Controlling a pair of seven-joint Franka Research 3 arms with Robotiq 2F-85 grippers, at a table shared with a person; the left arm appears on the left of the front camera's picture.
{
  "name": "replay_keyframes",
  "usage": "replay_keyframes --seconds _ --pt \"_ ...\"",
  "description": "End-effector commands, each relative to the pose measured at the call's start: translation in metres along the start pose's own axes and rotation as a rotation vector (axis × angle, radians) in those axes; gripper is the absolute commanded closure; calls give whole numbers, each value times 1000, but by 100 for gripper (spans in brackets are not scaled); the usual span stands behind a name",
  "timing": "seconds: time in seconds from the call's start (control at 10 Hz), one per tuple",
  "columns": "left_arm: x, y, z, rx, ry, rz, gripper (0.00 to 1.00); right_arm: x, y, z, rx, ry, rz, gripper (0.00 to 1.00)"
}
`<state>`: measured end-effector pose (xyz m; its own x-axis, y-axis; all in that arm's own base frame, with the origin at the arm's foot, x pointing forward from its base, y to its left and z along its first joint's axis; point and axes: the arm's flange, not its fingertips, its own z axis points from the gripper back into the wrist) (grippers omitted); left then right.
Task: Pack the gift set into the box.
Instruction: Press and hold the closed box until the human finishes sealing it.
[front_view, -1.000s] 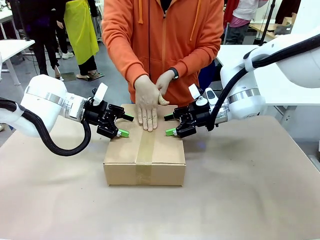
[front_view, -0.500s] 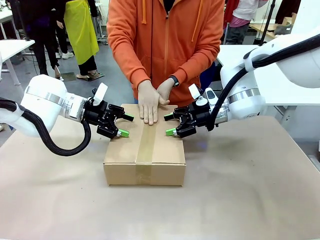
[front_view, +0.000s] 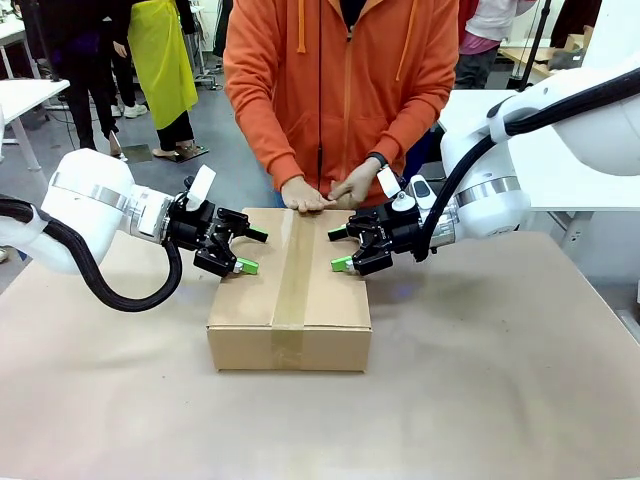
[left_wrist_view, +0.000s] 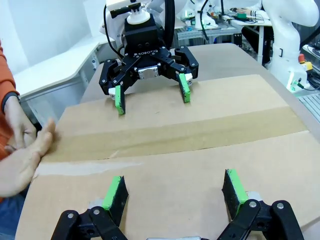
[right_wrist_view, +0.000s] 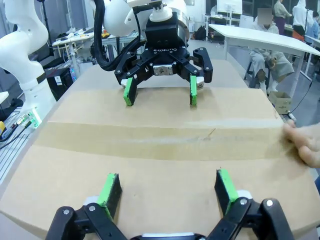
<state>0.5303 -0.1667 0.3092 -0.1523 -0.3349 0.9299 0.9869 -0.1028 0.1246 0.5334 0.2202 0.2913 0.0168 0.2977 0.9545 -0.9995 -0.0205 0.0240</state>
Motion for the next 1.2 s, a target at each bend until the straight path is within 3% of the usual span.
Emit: replay_keyframes --seconds 0.0,0.8,0.9,1.1 --pt "-2 -2 -1 3 -4 -16 0 -1 1 0 -3 7 -1 0" --pt "0 0 0 0 -1 0 0 0 0 0 1 -1 0 0" --pt "34 -8 20 -15 -45 -14 0 25 11 8 21 -60 65 0" --pt "86 -43 111 58 -231 -79 0 54 44 90 -148 -187 103 0"
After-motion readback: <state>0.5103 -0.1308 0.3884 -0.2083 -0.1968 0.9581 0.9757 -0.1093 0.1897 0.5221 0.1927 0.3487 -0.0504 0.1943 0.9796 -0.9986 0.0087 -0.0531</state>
